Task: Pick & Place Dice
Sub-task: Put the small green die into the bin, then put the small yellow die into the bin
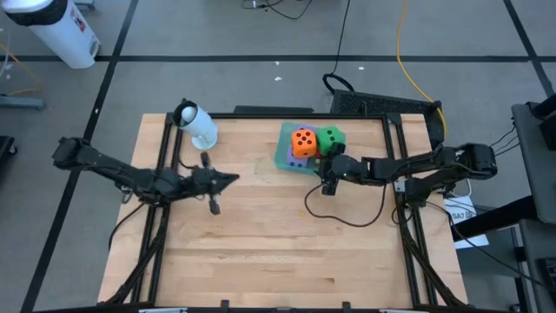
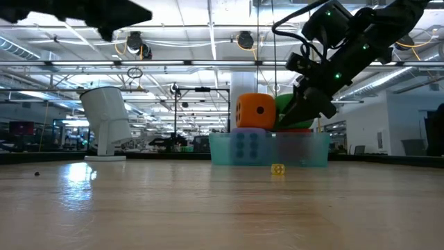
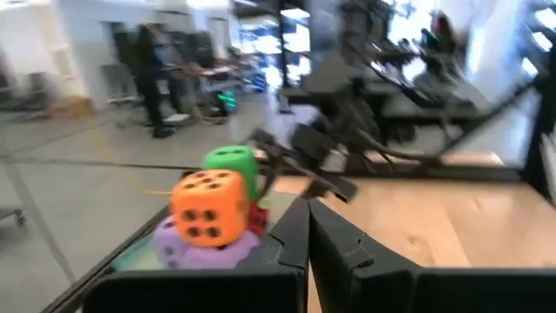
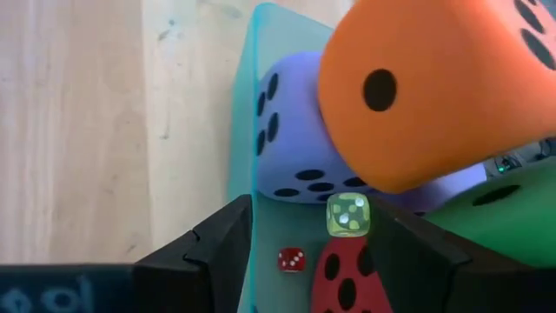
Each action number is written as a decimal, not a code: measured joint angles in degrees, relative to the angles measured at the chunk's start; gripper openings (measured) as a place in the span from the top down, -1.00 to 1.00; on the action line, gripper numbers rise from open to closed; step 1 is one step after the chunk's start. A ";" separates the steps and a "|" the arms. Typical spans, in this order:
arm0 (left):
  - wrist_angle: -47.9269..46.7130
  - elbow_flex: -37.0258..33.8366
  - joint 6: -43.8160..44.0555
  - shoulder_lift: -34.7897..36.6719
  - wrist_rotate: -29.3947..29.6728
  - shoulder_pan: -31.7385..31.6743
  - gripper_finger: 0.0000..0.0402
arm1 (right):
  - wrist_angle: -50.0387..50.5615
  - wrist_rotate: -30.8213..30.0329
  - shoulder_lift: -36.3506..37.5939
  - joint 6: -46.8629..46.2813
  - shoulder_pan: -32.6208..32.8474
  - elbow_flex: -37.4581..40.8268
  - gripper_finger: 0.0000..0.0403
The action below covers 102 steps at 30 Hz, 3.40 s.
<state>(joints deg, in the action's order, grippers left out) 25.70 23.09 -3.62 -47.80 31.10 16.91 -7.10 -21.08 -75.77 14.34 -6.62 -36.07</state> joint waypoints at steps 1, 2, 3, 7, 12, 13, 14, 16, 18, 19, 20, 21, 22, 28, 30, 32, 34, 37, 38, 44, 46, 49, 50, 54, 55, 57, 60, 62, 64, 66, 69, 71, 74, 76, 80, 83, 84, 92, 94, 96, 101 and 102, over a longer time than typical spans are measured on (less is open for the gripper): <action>-0.12 1.41 -1.17 -2.37 -1.53 0.00 0.97 | 0.03 0.09 0.00 0.18 0.22 0.00 -0.05; -0.04 2.68 -2.33 -4.60 -2.59 -0.02 0.98 | 0.04 0.10 0.00 0.35 0.46 0.00 -0.05; 0.19 3.97 -3.30 -6.88 -3.17 -0.17 0.98 | -0.01 0.11 0.00 0.59 0.60 0.00 -0.05; 1.56 9.30 -4.42 -15.38 -3.09 -2.20 0.98 | -0.02 0.09 0.00 2.26 1.28 0.00 -0.04; 1.69 15.90 -6.49 -28.20 -6.22 -7.41 0.99 | -0.32 0.11 0.00 2.46 1.28 0.00 -0.06; 1.45 17.31 -6.63 -31.06 -7.50 -8.55 0.99 | -0.44 0.11 0.00 2.46 1.27 0.00 -0.07; 1.58 18.77 -6.72 -33.78 -9.00 -9.67 0.99 | -0.47 0.11 0.00 2.46 1.26 0.00 -0.07; 2.94 21.97 -8.35 -39.29 -12.26 -11.84 0.99 | -0.43 0.11 0.00 2.46 1.26 0.00 -0.08; 4.42 25.15 -11.49 -44.41 -15.21 -13.41 0.99 | -0.44 0.11 0.00 2.47 1.26 -0.02 -0.08; 4.87 26.97 -13.00 -46.90 -16.51 -14.09 0.99 | -0.44 0.11 0.00 2.67 1.26 -0.01 -0.08; 4.84 28.82 -14.55 -49.00 -17.73 -14.64 0.99 | -0.45 0.11 0.00 2.84 1.26 -0.02 -0.08; 4.69 30.78 -15.75 -50.98 -18.68 -15.18 0.99 | -0.48 0.13 0.00 2.89 1.23 0.00 -0.08; 4.84 32.98 -16.39 -52.83 -19.49 -15.69 0.99 | -0.54 0.13 0.00 2.89 1.23 -0.02 -0.08; -1.79 43.91 -17.20 -60.76 -20.55 -18.98 0.99 | -1.23 0.15 0.00 2.92 1.22 -0.02 -0.08; -5.54 46.84 -16.85 -62.23 -21.23 -20.05 0.99 | -1.30 0.17 0.00 2.82 1.21 -0.04 -0.08; -8.18 48.70 -16.91 -63.29 -21.64 -20.92 0.99 | -1.32 0.19 0.00 2.61 1.21 -0.04 -0.08; -8.87 49.16 -16.85 -64.02 -21.89 -21.42 0.99 | -1.28 0.20 0.00 2.59 1.21 -0.04 -0.08; -9.05 49.51 -16.85 -64.55 -23.64 -21.89 0.99 | -1.42 0.20 0.00 2.59 1.21 -0.04 -0.09; -8.73 49.51 -16.82 -64.51 -24.23 -22.08 0.99 | -1.67 0.20 0.00 2.59 1.21 -0.04 -0.09; -7.07 49.58 -15.67 -64.43 -25.05 -23.28 0.99 | -3.94 0.35 0.00 2.67 1.02 -0.04 -0.10; -6.65 49.58 -15.11 -64.43 -25.63 -23.81 0.99 | -4.64 0.35 0.00 2.71 1.04 -0.04 -0.10; -6.42 49.58 -14.29 -64.57 -26.21 -24.23 0.99 | -4.80 0.35 0.00 2.79 1.04 -0.04 -0.10; -5.72 49.59 -14.26 -65.04 -26.29 -24.30 0.99 | -4.82 0.35 0.00 2.79 1.04 -0.04 -0.10; -4.93 49.55 -14.38 -66.18 -26.40 -24.54 0.99 | -5.12 0.36 0.00 2.83 1.04 -0.04 -0.10; -3.70 49.62 -14.41 -66.62 -26.45 -24.73 0.99 | -5.12 0.35 0.00 2.83 1.04 -0.04 -0.10; -4.24 49.62 -13.90 -67.01 -26.36 -25.22 0.99 | -5.12 0.37 0.00 2.83 1.04 -0.04 -0.10; -3.06 49.62 -13.11 -68.55 -26.36 -25.83 0.99 | -5.13 0.37 0.00 2.85 1.04 -0.04 -0.10; -3.47 49.51 -12.16 -68.84 -26.38 -26.28 0.99 | -5.37 0.35 0.00 2.85 1.04 -0.04 -0.10; -2.80 49.63 -12.14 -69.19 -26.47 -26.39 0.99 | -5.44 0.37 0.00 2.81 1.04 -0.04 -0.10; -3.11 49.53 -12.40 -69.17 -26.41 -26.43 0.99 | -5.44 0.39 0.00 2.79 1.04 -0.04 -0.10; -3.00 49.53 -13.03 -68.60 -26.46 -26.12 0.99 | -5.35 0.39 0.00 2.77 1.04 -0.04 -0.10; -3.77 49.53 -14.28 -67.71 -26.50 -25.58 0.99 | -5.19 0.38 0.00 2.70 1.04 -0.04 -0.10; -6.04 49.53 -16.22 -64.94 -25.06 -23.81 0.99 | -5.09 0.33 0.00 2.43 1.06 -0.04 -0.10; -8.53 49.52 -16.92 -61.82 -21.89 -22.08 0.99 | -5.10 0.28 0.00 1.48 1.06 -0.04 -0.10; -17.18 49.53 -16.51 -53.06 -13.03 -17.98 0.99 | -5.11 0.22 0.00 0.24 1.06 -0.04 -0.10; -25.76 49.51 -13.06 -45.40 -10.76 -14.74 0.99 | -5.22 0.22 0.00 -0.88 1.06 -0.04 -0.10; -27.82 49.06 -10.95 -42.70 -10.20 -13.57 0.99 | -5.26 0.22 0.00 -1.46 1.08 -0.04 -0.10; -24.45 31.57 -5.15 -19.61 -5.95 -4.49 0.99 | -7.81 0.30 0.02 -3.77 1.10 -0.04 -0.10; -21.05 24.36 -3.57 -14.18 -5.83 -3.37 0.99 | -9.24 0.40 0.02 -4.39 1.10 -0.04 -0.10; -16.69 17.07 -2.01 -9.05 -5.82 -2.73 0.99 | -10.72 1.85 0.02 -5.85 1.10 -0.04 -0.10; -7.62 2.01 -0.01 3.05 -4.14 -2.19 0.99 | -14.08 9.82 0.96 -8.55 1.13 -0.04 -0.10; -6.52 -0.22 0.28 5.18 -3.53 -2.19 0.99 | -14.33 11.09 1.36 -9.02 1.13 -0.06 -0.10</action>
<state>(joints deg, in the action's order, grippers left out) 19.18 22.86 -3.34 -42.62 27.57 14.72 -21.43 -9.99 -74.41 5.32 -5.50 -36.14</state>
